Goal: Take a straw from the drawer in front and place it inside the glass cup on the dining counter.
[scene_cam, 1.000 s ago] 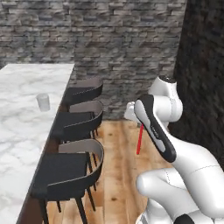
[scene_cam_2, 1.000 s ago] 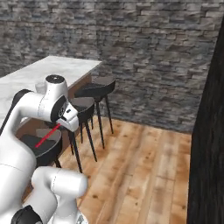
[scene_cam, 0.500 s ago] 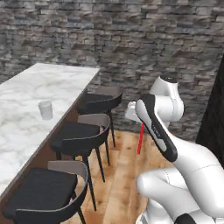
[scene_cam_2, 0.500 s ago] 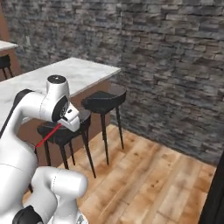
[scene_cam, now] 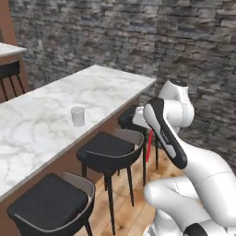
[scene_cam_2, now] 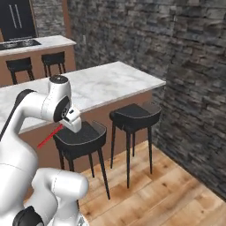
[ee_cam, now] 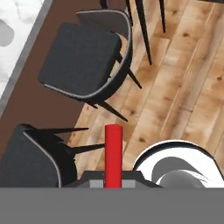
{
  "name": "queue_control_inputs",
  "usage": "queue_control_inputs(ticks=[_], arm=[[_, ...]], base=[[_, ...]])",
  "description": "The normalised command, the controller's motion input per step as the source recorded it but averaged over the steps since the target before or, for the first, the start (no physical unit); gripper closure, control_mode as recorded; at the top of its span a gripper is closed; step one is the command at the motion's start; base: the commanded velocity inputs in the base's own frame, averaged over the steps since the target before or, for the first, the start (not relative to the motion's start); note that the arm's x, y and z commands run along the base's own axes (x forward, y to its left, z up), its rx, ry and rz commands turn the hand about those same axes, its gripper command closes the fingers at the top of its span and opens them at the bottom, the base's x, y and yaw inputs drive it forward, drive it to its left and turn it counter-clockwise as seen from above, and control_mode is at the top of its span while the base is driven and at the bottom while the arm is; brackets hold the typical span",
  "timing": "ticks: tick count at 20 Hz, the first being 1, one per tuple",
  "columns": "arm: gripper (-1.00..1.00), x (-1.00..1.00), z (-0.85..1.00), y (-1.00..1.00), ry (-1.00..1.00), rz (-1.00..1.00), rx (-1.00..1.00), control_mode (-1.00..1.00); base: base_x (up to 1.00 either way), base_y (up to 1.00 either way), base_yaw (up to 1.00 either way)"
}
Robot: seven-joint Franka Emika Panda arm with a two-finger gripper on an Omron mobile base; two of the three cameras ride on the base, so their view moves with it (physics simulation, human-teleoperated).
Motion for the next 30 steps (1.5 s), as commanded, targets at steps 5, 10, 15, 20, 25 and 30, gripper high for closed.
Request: queue_control_inputs(ticks=[5, 10, 15, 20, 25, 30], arm=[[1.0, 0.0, 0.0, 0.0, 0.0, 0.0, 0.0, 1.0], [1.0, 0.0, 0.0, 0.0, 0.0, 0.0, 0.0, 1.0], [1.0, 0.0, 0.0, 0.0, 0.0, 0.0, 0.0, 1.0], [1.0, 0.0, 0.0, 0.0, 0.0, 0.0, 0.0, 1.0], [1.0, 0.0, 0.0, 0.0, 0.0, 0.0, 0.0, 1.0], [1.0, 0.0, 0.0, 0.0, 0.0, 0.0, 0.0, 1.0]], base=[[0.36, -0.65, 0.56], [0.19, -0.72, 0.55], [0.24, -0.67, 0.56], [0.38, -0.69, 0.52], [0.52, -0.49, 0.39], [0.82, -0.12, 0.17]])
